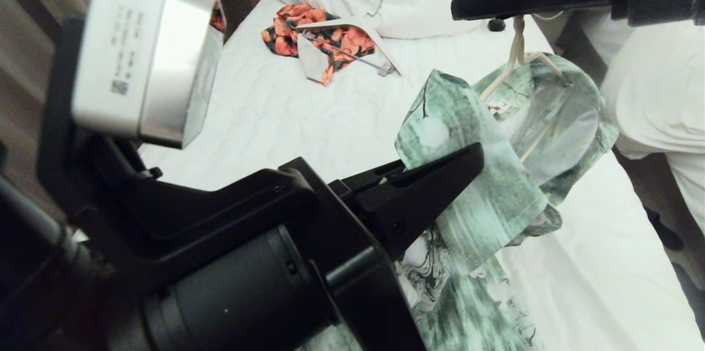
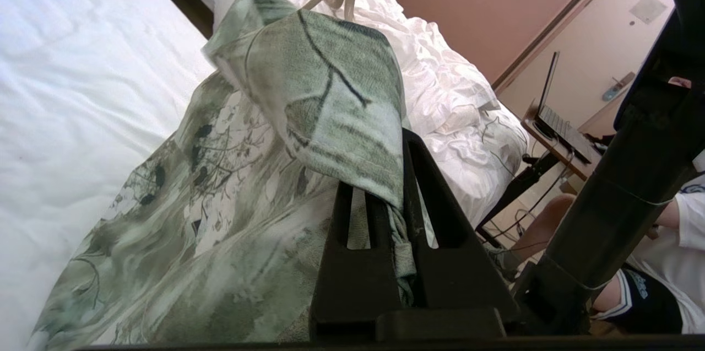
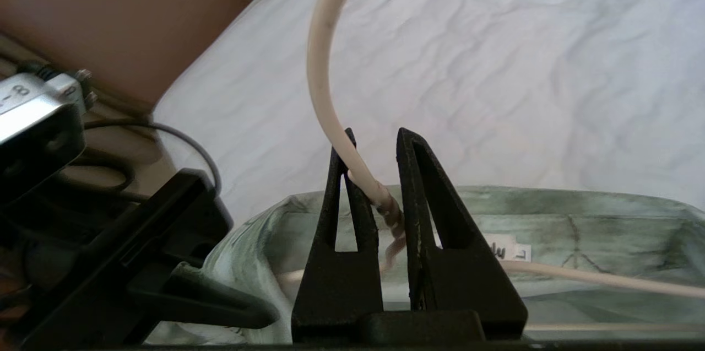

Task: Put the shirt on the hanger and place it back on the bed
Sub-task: Take the clothes hanger out of the clothes

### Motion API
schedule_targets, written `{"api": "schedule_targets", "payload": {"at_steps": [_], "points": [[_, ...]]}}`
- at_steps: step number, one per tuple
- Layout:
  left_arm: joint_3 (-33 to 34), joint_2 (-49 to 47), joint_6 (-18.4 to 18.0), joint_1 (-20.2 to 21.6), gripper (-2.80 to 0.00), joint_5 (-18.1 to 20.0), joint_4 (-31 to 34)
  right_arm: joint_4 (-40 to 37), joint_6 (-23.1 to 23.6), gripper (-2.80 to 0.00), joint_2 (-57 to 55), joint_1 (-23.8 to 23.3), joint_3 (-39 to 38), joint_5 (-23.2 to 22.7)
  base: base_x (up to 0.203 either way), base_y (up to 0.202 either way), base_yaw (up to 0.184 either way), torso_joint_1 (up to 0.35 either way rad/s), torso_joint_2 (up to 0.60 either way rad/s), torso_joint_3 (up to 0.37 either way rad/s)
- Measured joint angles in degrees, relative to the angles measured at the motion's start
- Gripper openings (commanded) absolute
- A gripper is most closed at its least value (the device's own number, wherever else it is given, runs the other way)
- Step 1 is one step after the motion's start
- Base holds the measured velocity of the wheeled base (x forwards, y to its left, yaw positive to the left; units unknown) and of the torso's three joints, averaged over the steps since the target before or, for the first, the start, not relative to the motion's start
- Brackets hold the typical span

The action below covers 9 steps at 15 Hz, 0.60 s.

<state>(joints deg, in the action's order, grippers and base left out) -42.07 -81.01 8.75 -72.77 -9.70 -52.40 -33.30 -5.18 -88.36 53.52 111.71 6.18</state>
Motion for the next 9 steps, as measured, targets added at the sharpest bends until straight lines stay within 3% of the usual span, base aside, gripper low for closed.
{"api": "schedule_targets", "payload": {"at_steps": [9], "points": [[1.1,3.2,-3.2,0.2,0.00,1.3,0.0,2.3,0.1,-2.80,0.4,-0.6,0.2,5.4,0.000,0.000,0.000,0.000,0.00,0.000]]}}
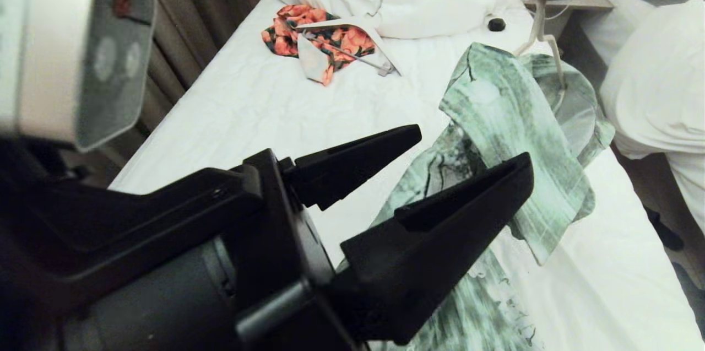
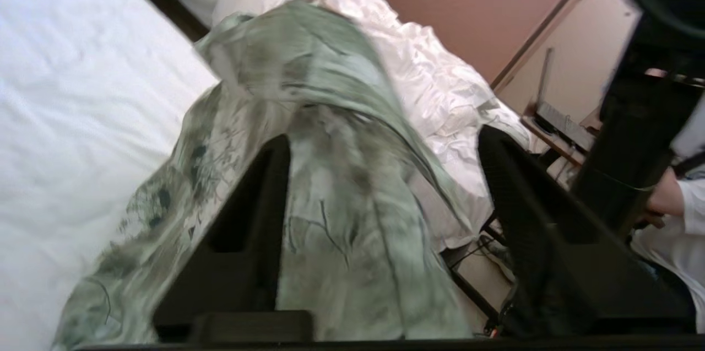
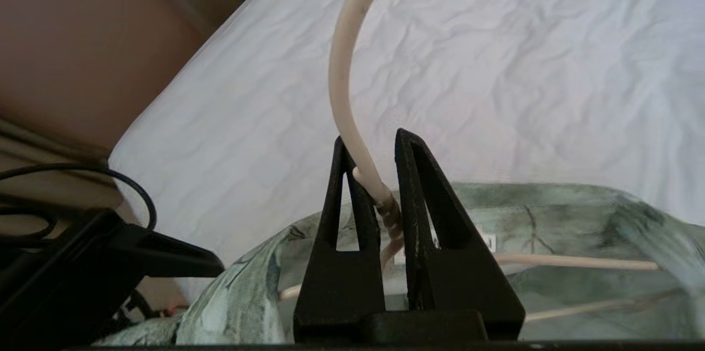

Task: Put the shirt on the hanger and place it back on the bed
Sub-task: Take the clothes hanger out of the clothes

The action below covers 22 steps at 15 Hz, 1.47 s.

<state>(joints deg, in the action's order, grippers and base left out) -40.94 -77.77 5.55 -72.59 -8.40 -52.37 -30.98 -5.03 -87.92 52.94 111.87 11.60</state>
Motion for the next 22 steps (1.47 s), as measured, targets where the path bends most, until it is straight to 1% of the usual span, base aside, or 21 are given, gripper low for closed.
{"api": "schedule_targets", "payload": {"at_steps": [2,4,5,7,11,12,16,19,22], "points": [[1.1,1.2,-0.3,0.5,0.00,3.4,0.0,1.1,0.1,-2.80,0.0,-1.1,0.2,0.1,0.000,0.000,0.000,0.000,0.00,0.000],[1.5,1.7,-0.3,1.9,0.00,4.1,0.1,1.9,0.3,-2.80,0.0,-2.9,0.2,0.2,0.000,0.000,0.000,0.000,0.00,0.000],[1.5,1.6,-0.3,3.3,0.00,4.7,0.1,2.0,0.6,-2.80,0.0,-4.0,0.3,0.2,0.000,0.000,0.000,0.000,0.00,0.000],[1.4,1.7,-0.3,7.5,0.00,6.9,0.1,2.0,1.7,-2.80,-0.1,-5.9,0.3,0.1,0.000,0.000,0.000,0.000,0.00,0.000],[0.0,3.0,-0.3,17.6,0.00,11.8,0.1,1.4,2.7,-2.80,-0.3,-9.5,-0.4,0.0,0.000,0.000,0.000,0.000,0.00,0.000],[-0.3,3.5,-0.2,19.7,-2.80,13.1,0.1,1.3,3.0,-2.80,-0.3,-10.4,-1.1,0.0,0.000,0.000,0.000,0.000,0.00,0.000],[-1.9,5.7,0.2,25.8,-2.80,14.7,0.0,1.6,5.2,-2.80,-0.6,-13.7,-2.3,0.0,0.000,0.000,0.000,0.000,0.00,0.000],[-3.1,7.0,1.5,31.6,-2.80,17.6,0.1,1.8,6.2,-2.80,-0.9,-14.3,-2.4,0.0,0.000,0.000,0.000,0.000,0.00,0.000],[-3.5,7.3,2.1,33.5,-2.80,18.1,0.1,1.9,7.7,-2.80,-1.6,-14.4,-2.4,0.1,0.000,0.000,0.000,0.000,0.00,0.000]]}}
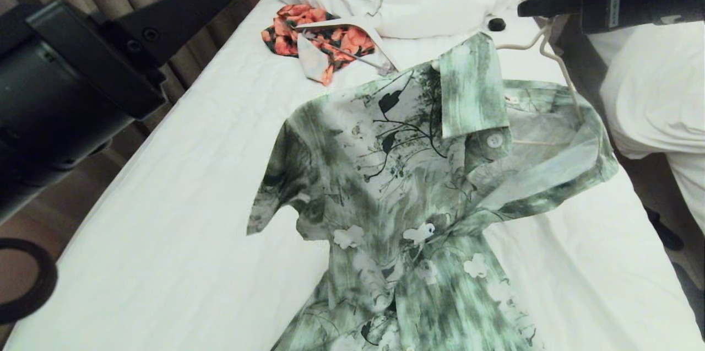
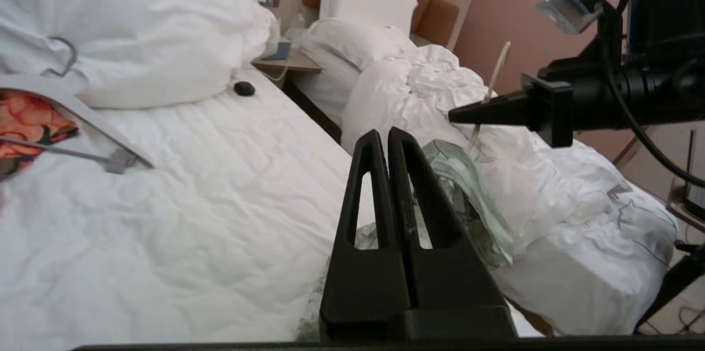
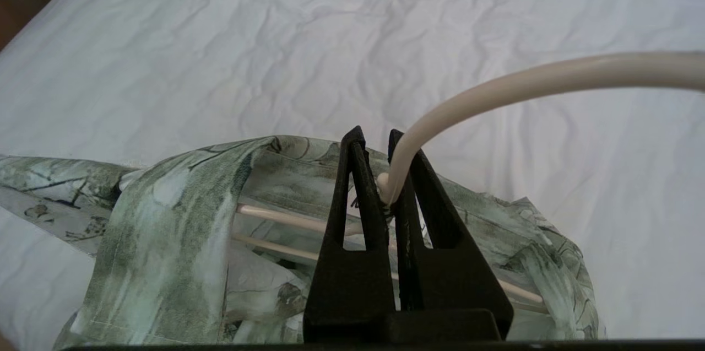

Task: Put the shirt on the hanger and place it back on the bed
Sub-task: Take the clothes hanger out of the clothes

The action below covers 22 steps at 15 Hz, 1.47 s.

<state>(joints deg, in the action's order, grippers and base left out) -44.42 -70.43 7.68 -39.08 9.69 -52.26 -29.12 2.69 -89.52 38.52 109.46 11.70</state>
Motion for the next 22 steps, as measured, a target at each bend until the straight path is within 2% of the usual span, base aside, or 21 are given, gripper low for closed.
{"api": "schedule_targets", "payload": {"at_steps": [5,10,13,18,22], "points": [[-0.7,0.0,-0.1,0.3,-2.80,-0.1,5.4,2.2,0.3,-2.80,-0.4,-0.6,0.3,-0.1,0.000,0.000,0.000,0.067,-0.27,-0.206],[-1.4,-0.1,-0.3,-0.1,-2.80,-0.4,6.5,2.6,1.2,-2.80,-0.5,-0.7,0.1,-0.1,0.000,0.000,0.000,0.137,-0.49,-0.356],[-2.6,0.0,-0.3,-0.1,-2.80,-0.5,11.9,2.6,3.1,-2.80,-0.4,-1.1,0.3,-0.1,0.000,0.000,0.000,0.178,-0.54,-0.354],[-3.0,0.1,-0.3,-0.1,-2.80,-0.3,12.4,3.0,5.5,-2.80,-0.2,-2.0,0.3,-0.1,0.000,0.000,0.000,0.210,-0.58,-0.368],[-2.9,-0.1,-0.4,-0.1,-2.80,-0.2,12.4,7.3,6.8,-2.80,-0.1,-2.0,0.2,-0.1,0.000,0.000,0.000,0.199,-0.50,-0.303]]}}
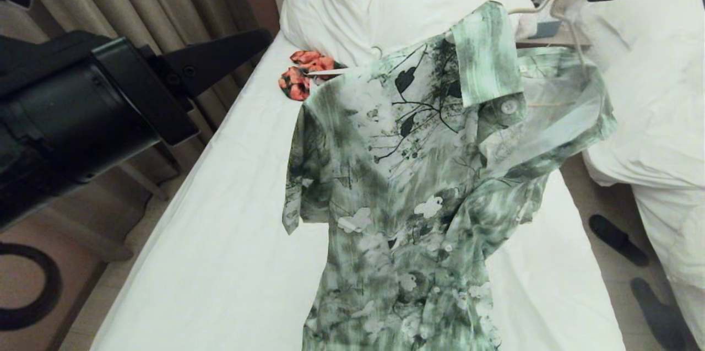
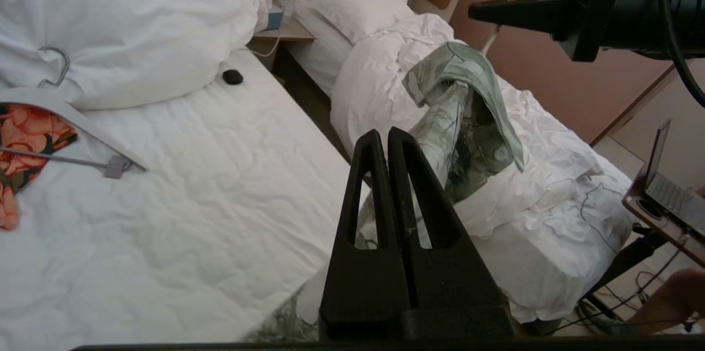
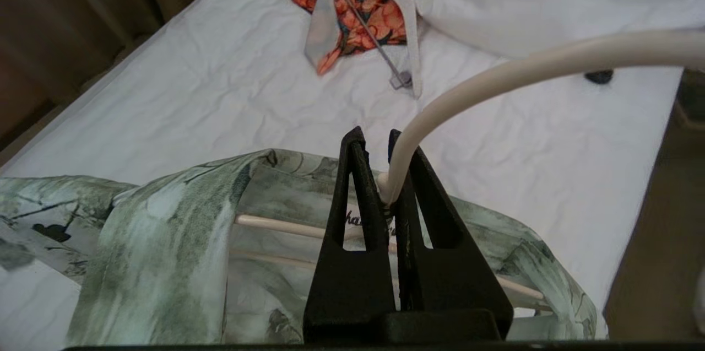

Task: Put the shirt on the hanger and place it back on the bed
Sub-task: Take the clothes hanger out of the clothes

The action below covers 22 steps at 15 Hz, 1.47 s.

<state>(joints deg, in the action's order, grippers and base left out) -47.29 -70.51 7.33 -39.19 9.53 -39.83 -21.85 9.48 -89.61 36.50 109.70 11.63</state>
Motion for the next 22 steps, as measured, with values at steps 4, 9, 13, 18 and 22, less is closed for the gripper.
{"api": "schedule_targets", "payload": {"at_steps": [4,9,13,18,22], "points": [[0.0,0.0,0.0,0.0,-2.80,0.0,0.0,0.2,0.6,-2.80,0.0,0.0,0.1,0.0,0.000,0.000,0.000,0.161,-0.37,-0.220],[0.0,0.0,0.0,0.0,-2.80,0.1,0.0,3.7,4.3,-2.80,0.0,-0.1,0.2,0.0,0.000,0.000,0.000,0.149,-0.34,-0.201],[0.0,-0.1,0.0,-0.1,-2.80,0.1,0.0,3.9,4.9,-2.80,0.1,-0.1,1.0,0.0,0.000,0.000,0.000,0.145,-0.33,-0.182],[0.1,-0.2,0.0,-0.1,-2.80,0.1,0.0,3.9,7.0,-2.80,-0.2,-1.5,3.0,0.0,0.000,0.000,0.000,0.147,-0.32,-0.174],[0.3,-0.4,0.0,-0.2,-2.80,0.2,-0.1,5.9,6.9,-2.80,0.3,-2.2,3.1,0.0,0.000,0.000,0.000,0.000,0.00,0.000]]}}
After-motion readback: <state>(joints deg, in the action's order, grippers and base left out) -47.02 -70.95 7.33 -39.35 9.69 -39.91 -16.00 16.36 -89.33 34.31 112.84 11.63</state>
